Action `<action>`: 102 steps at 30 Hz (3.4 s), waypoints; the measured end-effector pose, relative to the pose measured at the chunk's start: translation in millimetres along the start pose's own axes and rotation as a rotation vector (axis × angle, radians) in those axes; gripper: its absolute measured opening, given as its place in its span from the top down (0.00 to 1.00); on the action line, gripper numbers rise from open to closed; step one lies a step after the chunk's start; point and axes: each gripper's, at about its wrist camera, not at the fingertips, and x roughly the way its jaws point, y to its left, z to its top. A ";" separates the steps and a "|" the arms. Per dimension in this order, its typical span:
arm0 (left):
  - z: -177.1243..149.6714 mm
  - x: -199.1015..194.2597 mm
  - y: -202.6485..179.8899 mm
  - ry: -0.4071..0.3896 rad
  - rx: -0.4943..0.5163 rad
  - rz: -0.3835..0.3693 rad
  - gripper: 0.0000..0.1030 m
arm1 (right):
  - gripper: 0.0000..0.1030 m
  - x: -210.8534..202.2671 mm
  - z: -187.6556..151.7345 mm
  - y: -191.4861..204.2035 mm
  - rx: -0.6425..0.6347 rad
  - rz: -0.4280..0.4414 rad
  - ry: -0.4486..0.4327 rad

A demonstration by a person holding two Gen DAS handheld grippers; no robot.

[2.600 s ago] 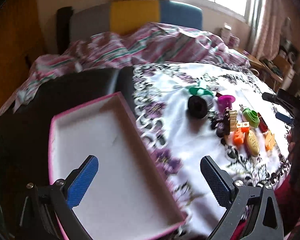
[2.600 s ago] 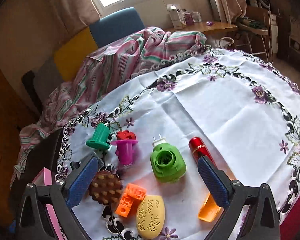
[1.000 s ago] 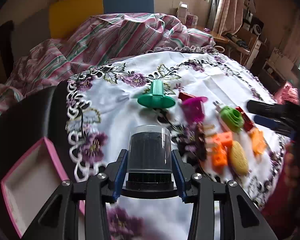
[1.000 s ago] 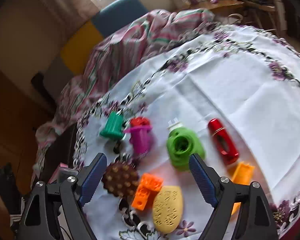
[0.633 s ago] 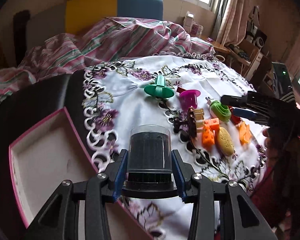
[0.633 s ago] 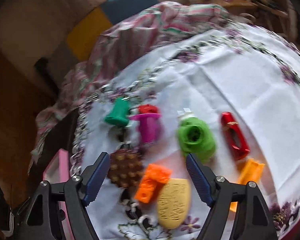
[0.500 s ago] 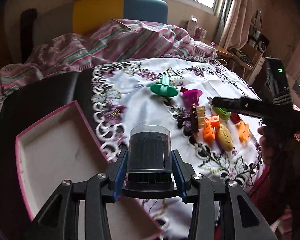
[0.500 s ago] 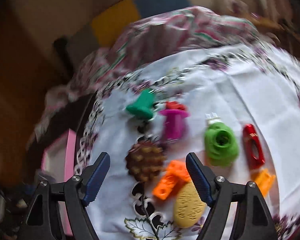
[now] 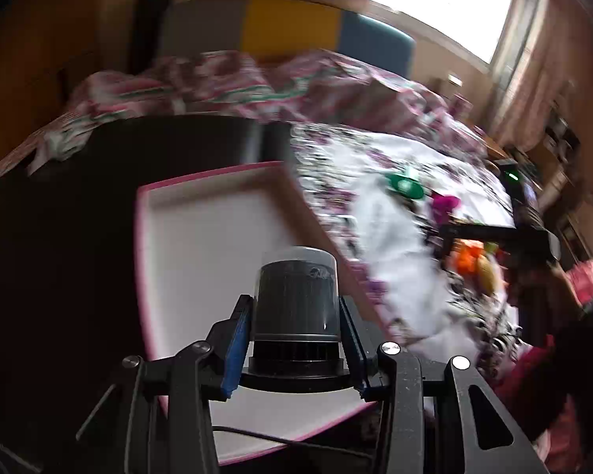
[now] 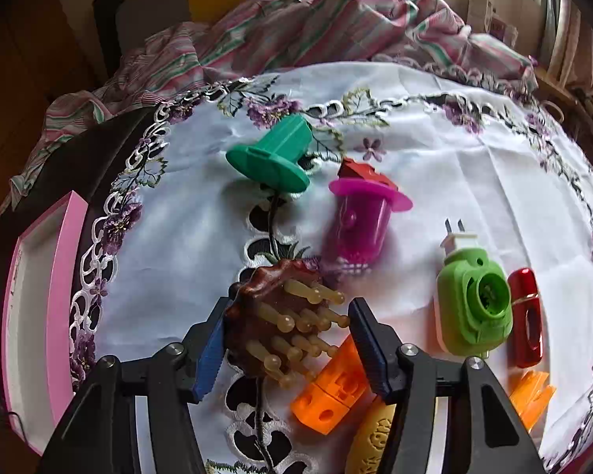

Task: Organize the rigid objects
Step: 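Carry the black cylinder toward the pink-rimmed tray with left tool while right tool grasps brown spiky brush, then lower the black cylinder into the tray and open the left tool, then carry the brown spiky brush into the tray and open the right tool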

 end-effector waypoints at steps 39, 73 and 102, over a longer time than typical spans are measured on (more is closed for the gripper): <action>90.5 129.4 84.8 0.082 -0.139 0.227 0.49 | 0.42 -1.6 -1.5 9.8 -0.066 -0.048 -0.022; -31.4 -16.4 75.0 -0.097 -0.240 0.328 0.31 | 0.42 -0.8 -7.5 17.6 -0.112 -0.083 -0.039; -45.7 -1.2 42.7 -0.044 -0.184 0.360 0.23 | 0.42 -14.3 -10.2 28.7 -0.109 -0.027 -0.066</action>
